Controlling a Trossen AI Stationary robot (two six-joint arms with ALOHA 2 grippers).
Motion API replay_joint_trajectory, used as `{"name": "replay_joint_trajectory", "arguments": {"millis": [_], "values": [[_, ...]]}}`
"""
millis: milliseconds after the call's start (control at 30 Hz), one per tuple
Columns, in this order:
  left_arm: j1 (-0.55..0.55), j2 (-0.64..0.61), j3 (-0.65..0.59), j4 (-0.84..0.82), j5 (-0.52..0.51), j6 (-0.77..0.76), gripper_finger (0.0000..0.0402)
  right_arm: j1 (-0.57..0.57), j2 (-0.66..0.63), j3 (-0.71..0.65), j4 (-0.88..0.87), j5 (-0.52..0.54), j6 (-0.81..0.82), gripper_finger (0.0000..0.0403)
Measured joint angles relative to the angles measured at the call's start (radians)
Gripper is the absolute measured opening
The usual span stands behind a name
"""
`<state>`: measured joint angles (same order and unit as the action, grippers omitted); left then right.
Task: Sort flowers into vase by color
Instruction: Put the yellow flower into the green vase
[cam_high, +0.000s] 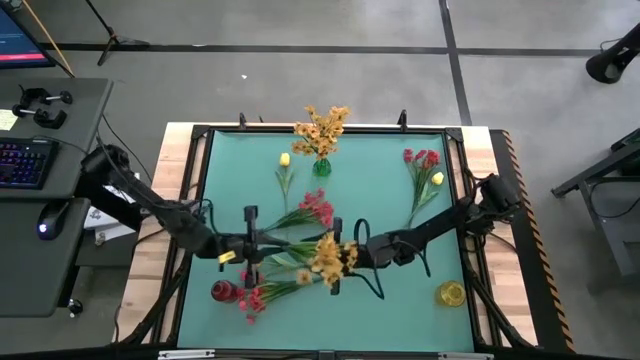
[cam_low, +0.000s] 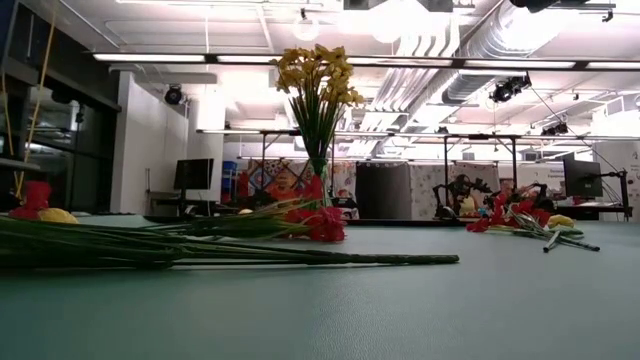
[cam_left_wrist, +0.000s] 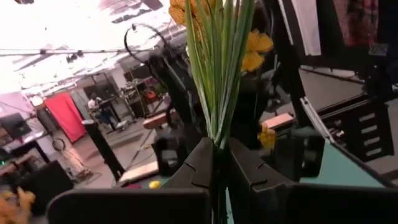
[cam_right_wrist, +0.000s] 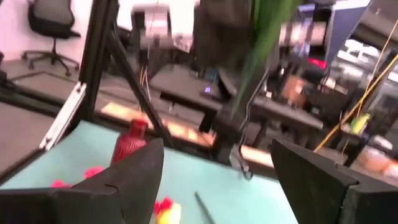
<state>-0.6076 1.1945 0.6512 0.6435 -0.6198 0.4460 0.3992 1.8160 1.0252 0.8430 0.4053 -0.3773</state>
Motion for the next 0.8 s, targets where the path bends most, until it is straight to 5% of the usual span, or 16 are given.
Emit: {"name": "replay_joint_trajectory", "arguments": {"millis": [333,600,800], "values": [[0.032,0.119,-0.198,0.521,0.068,-0.055,0.0003,0.0,0.002,0.0,0.125,-0.05,-0.075,0.0286],[0.054,0.124,-0.211,0.56,0.181,-0.123,0.0003,-0.036,0.002,0.0,0.204,-0.08,-0.047,0.0286],[0.095,0.151,-0.211,0.566,0.208,-0.176,0.0003,-0.066,0.002,0.0,0.206,-0.221,0.048,0.0286]]}}
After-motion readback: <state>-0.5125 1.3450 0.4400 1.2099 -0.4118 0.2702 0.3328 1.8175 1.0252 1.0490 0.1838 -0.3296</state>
